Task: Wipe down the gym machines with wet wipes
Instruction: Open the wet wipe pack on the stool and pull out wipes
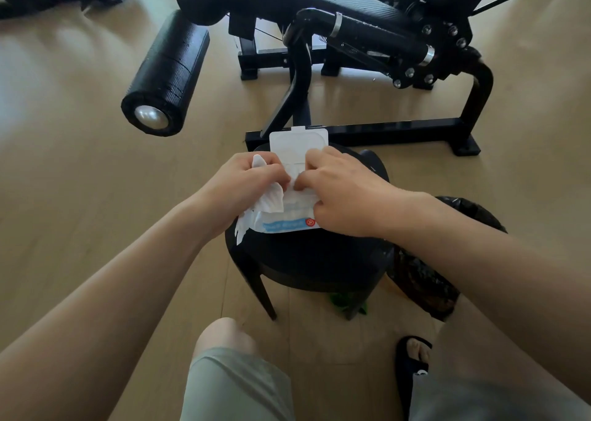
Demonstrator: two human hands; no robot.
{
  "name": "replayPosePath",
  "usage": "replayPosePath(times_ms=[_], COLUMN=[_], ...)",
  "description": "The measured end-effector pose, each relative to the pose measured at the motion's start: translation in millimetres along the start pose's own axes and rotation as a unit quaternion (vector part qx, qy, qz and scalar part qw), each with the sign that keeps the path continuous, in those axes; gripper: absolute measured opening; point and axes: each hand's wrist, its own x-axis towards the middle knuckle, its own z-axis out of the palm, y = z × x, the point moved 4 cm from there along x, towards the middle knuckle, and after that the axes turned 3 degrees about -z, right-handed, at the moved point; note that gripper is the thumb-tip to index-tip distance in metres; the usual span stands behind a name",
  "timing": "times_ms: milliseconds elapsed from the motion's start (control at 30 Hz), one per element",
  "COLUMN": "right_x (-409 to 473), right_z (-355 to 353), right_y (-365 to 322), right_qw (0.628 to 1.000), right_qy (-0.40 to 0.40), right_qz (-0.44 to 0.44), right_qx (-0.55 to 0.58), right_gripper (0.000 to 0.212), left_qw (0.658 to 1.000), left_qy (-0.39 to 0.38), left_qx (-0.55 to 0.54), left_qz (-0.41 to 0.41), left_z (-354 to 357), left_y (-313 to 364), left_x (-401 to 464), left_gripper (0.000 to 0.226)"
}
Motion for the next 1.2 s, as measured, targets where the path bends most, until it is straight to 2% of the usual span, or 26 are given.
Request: replayPosePath(times_ms=[67, 200, 233, 333, 467, 633, 800, 1000, 1133, 1200], right_x=[0, -9, -10, -11, -9, 1, -6, -2, -7, -10], right_z=[-3, -21, -22, -13, -3, -3, -11, 5, -3, -1], right_y=[-2, 1, 0, -3, 0, -6, 0, -1, 6, 5], right_qw=[1.0, 0.979, 0.972, 0.971, 0.983, 0.99, 0.97, 0.97, 0.961, 0.97], right_qy=[-0.005, 0.138, 0.149, 0.102, 0.06, 0.017, 0.067, 0.03, 0.119, 0.12], right_qz=[0.011, 0.018, 0.008, 0.006, 0.032, 0.032, 0.027, 0.027, 0.036, 0.028], right_qx=[-0.004, 0.147, 0.18, 0.216, 0.171, 0.136, 0.234, 0.239, 0.249, 0.209], right_gripper=[0.044, 0.036, 0.038, 0.047, 0.05, 0.049, 0.065, 0.071, 0.065, 0.066], left_qw=[1.0, 1.0, 1.0, 1.0, 1.0, 1.0, 1.0, 1.0, 0.999, 0.999], left_qy=[0.004, -0.006, -0.003, 0.006, 0.002, 0.007, 0.015, 0.012, 0.015, 0.018], left_qx=[-0.002, -0.008, -0.01, -0.019, -0.026, -0.013, -0.001, 0.012, 0.042, 0.045], left_qz=[-0.002, -0.018, -0.019, -0.009, -0.007, -0.004, -0.015, -0.005, 0.003, 0.006], left_z=[-1, 0, -1, -1, -2, -1, -4, 0, -1, -2], left_y=[0, 0, 0, 0, 0, 1, 2, 5, 7, 7], left_x=[1, 3, 3, 4, 1, 2, 3, -1, 1, 2], left_gripper=[0.021, 0.025, 0.025, 0.023, 0.014, 0.022, 0.02, 0.031, 0.019, 0.019])
